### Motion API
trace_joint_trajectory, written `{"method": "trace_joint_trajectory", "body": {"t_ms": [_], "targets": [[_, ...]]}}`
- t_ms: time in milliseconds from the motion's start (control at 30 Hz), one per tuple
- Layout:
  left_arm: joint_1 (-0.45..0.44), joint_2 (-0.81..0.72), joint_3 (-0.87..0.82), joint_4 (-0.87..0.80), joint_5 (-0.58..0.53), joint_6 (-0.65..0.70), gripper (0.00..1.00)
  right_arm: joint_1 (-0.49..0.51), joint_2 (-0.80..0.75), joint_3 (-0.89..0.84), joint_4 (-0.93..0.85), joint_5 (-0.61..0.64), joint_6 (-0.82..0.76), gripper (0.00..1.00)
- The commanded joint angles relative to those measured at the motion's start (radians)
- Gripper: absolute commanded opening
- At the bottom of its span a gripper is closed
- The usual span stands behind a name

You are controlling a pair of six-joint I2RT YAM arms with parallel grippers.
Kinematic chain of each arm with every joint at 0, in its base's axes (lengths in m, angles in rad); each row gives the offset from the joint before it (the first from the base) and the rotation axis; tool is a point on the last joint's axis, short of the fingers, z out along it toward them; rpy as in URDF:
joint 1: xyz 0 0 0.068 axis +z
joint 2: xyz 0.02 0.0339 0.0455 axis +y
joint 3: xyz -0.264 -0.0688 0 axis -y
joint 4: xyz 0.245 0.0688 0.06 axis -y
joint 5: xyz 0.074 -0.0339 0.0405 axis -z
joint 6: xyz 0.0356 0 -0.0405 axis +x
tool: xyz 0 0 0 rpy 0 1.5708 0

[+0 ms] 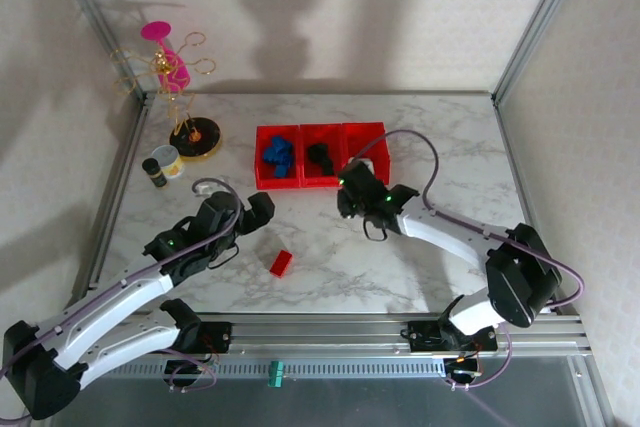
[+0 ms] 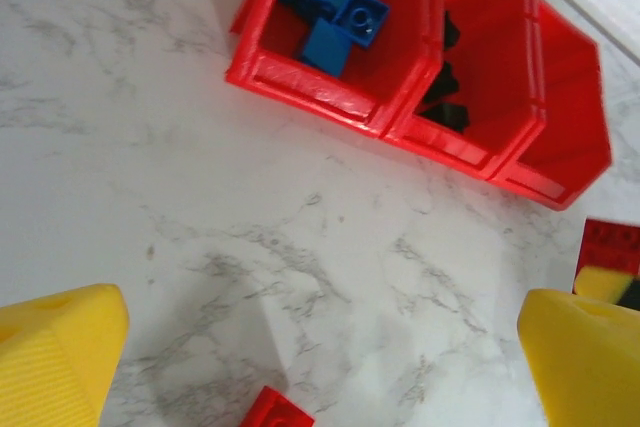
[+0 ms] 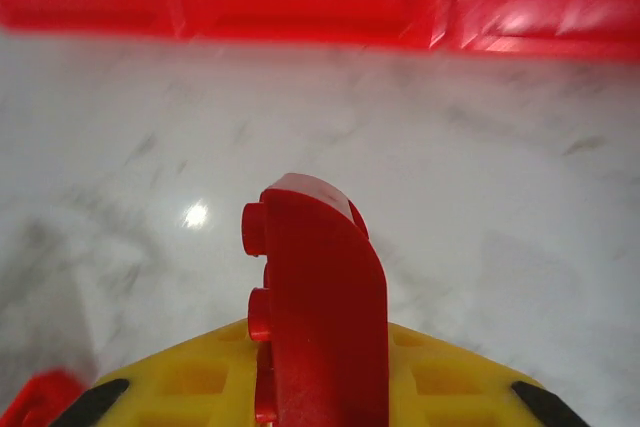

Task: Sort the legos into containers by color
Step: Place the lego in the container.

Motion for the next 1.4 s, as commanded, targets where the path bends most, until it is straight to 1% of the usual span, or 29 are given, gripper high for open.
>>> {"method": "trace_joint_trajectory", "body": {"t_ms": [0, 33, 67, 233, 333, 400, 600, 700, 767, 867, 900, 967, 1133, 1367], "targets": [[-0.007, 0.035, 0.039, 0.093, 0.040, 0.038, 1.00, -0.074, 0.027, 0.054, 0.072, 0.033, -0.082, 0.25], [-0.011, 0.055, 0.046, 0.108, 0.046, 0.041, 1.00, -0.120, 0.047, 0.065, 0.091, 0.030, -0.090, 0.25], [-0.015, 0.071, 0.051, 0.115, 0.047, 0.045, 1.00, -0.139, 0.069, 0.082, 0.102, 0.025, -0.099, 0.25], [-0.030, 0.147, 0.090, 0.147, 0.053, 0.057, 1.00, -0.203, 0.212, 0.192, 0.133, 0.063, -0.182, 0.25], [-0.040, 0.167, 0.098, 0.175, 0.049, 0.055, 1.00, -0.248, 0.280, 0.255, 0.139, 0.019, -0.201, 0.25], [-0.041, 0.178, 0.100, 0.186, 0.049, 0.054, 0.99, -0.257, 0.321, 0.291, 0.156, 0.046, -0.217, 0.26], [-0.041, 0.200, 0.128, 0.173, 0.037, 0.067, 1.00, -0.292, 0.485, 0.444, 0.162, 0.025, -0.251, 0.28], [-0.041, 0.198, 0.140, 0.156, 0.026, 0.071, 1.00, -0.303, 0.562, 0.532, 0.135, 0.026, -0.259, 0.33], [-0.041, 0.189, 0.138, 0.147, 0.016, 0.072, 1.00, -0.303, 0.587, 0.563, 0.124, 0.027, -0.266, 0.36], [-0.041, 0.178, 0.137, 0.137, 0.001, 0.080, 1.00, -0.303, 0.573, 0.567, 0.131, 0.027, -0.267, 0.46], [-0.041, 0.176, 0.140, 0.131, -0.003, 0.083, 1.00, -0.303, 0.563, 0.567, 0.128, 0.028, -0.268, 0.47], [-0.041, 0.175, 0.144, 0.127, -0.007, 0.088, 1.00, -0.301, 0.535, 0.557, 0.120, 0.015, -0.263, 0.48], [-0.040, 0.169, 0.150, 0.124, -0.013, 0.092, 1.00, -0.261, 0.418, 0.469, 0.127, 0.007, -0.243, 0.53], [-0.039, 0.122, 0.137, 0.099, -0.035, 0.087, 1.00, -0.166, 0.262, 0.329, 0.110, -0.001, -0.206, 0.57]]}}
